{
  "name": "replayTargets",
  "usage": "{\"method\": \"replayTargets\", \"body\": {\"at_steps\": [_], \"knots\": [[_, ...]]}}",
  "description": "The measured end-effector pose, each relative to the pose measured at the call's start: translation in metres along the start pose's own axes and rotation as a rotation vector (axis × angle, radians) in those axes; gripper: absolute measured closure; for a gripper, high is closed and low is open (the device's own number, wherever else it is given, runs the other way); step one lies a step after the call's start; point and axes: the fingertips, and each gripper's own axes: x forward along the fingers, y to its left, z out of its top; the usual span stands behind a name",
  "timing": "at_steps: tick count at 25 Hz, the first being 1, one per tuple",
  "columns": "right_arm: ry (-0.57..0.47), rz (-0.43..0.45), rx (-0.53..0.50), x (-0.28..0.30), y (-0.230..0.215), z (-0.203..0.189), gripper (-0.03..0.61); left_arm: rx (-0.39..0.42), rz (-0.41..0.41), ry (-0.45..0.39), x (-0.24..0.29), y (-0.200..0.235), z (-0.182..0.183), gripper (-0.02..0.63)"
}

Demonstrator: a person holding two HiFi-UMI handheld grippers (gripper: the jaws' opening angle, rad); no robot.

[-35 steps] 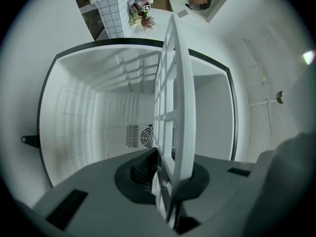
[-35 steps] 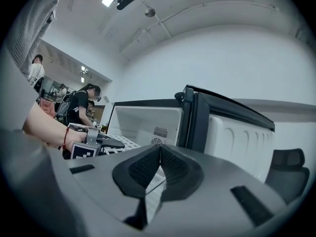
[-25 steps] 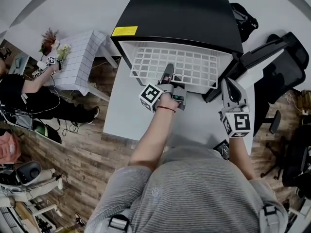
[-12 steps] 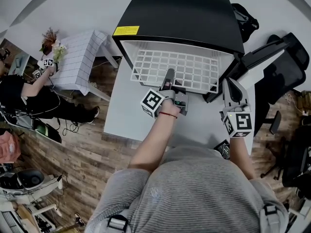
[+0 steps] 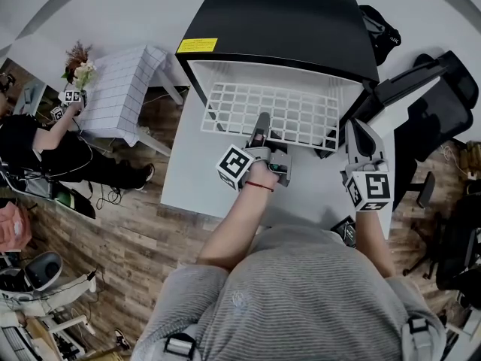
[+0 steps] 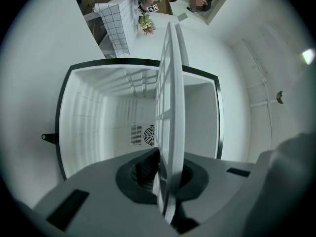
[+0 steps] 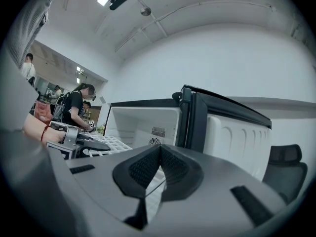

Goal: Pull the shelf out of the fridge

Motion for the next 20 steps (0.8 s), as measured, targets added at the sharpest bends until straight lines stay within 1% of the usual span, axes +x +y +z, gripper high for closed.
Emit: {"method": "replayTargets", "body": {"at_steps": [6,11,16,20], "knots": [[-0.002,-0.004,-0.005,0.001,0.002,0.0,0.566,0.0,-0.001,0.004,-0.01,0.0,-0.001,0.591],[-0.002,-0.008,-0.009,0.001,0.001,0.0,0.566,-0.004,0.015,-0.004,-0.025,-0.003,-0.004,0.591],[-0.006,-0.013,-0.01,0.001,-0.001,-0.001,0.566,-0.052,0.043,-0.024,-0.052,0.009,-0.01,0.591],[-0.008,-0.029,0.006,-0.002,-0.01,-0.002,0.566,0.008,0.029,-0.015,-0.063,0.009,-0.011,0.591]]}}
